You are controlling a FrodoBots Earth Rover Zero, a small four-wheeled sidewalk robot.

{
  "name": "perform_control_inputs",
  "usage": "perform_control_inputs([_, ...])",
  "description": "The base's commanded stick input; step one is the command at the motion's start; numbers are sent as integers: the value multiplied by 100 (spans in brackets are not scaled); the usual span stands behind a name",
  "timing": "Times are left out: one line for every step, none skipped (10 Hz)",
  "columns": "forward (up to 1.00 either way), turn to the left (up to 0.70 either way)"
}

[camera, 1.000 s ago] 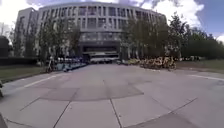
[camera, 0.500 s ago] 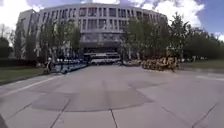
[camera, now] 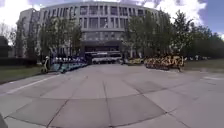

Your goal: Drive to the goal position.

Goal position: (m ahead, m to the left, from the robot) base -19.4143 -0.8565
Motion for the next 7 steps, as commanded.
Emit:
perform_control_inputs([70,0])
perform_control_inputs([70,0])
perform_control_inputs([70,0])
perform_control_inputs([70,0])
perform_control_inputs([70,0])
perform_control_inputs([70,0])
perform_control_inputs([70,2])
